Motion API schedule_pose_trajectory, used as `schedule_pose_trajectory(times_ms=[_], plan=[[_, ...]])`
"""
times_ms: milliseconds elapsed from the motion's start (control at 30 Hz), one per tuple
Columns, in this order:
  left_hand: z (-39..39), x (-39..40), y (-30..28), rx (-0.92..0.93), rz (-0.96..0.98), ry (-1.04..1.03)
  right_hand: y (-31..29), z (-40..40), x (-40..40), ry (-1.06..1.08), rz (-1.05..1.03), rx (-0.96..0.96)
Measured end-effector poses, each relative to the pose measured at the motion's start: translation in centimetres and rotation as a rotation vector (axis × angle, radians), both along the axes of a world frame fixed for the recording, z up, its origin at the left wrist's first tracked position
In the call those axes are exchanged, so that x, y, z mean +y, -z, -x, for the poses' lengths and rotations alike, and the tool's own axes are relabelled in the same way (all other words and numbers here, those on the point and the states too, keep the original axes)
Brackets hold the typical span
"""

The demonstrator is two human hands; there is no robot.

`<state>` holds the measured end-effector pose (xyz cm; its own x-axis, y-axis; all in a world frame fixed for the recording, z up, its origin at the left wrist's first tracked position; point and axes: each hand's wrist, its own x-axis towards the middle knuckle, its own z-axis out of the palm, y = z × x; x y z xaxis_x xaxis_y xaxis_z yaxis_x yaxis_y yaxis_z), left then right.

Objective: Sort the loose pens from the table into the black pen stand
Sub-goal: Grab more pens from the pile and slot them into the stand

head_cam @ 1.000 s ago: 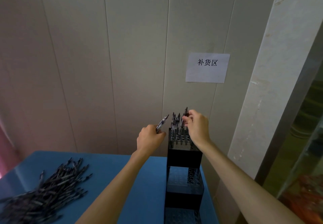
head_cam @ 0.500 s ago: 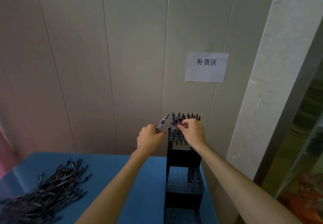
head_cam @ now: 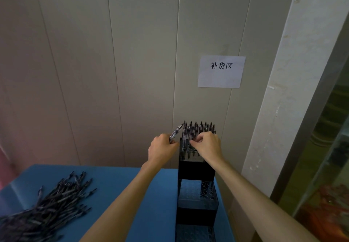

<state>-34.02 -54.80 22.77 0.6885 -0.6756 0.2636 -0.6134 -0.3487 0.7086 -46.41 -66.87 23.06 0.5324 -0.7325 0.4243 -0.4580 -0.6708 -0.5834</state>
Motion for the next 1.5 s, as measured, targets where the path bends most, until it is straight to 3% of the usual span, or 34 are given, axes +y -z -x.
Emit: schedule_pose_trajectory(times_ms=[100,267,433,700,867,1100,1500], plan=[[0.1,-0.2,-0.1,0.008,0.009,0.022,-0.8,0.3,0.4,-0.05,-0.137,-0.137],[0.4,-0.8,-0.4,0.112,0.027,0.138,-2.9,0.8,1.3,-0.382,-0.608,-0.332],[1.0,-1.1,-0.4,0.122,0.031,0.159,-2.5,1.0,1.1,-0.46,-0.728,-0.348],[1.2,-1.4,-1.1,0.047,-0.025,0.099,-2.9,1.2,1.6,-0.428,-0.845,-0.633],[0.4,-0.6,-0.2,0.031,-0.063,0.094,-4.1,2.1,-0.4,-0.234,-0.658,-0.768],[0.0,-0.1,-0.4,0.021,-0.05,0.049,-3.0,2.0,-2.3,-0.108,-0.157,-0.52],[-0.2,-0.1,-0.7,-0.014,-0.036,0.059,-2.6,1.0,-1.9,-0.11,-0.068,-0.367]])
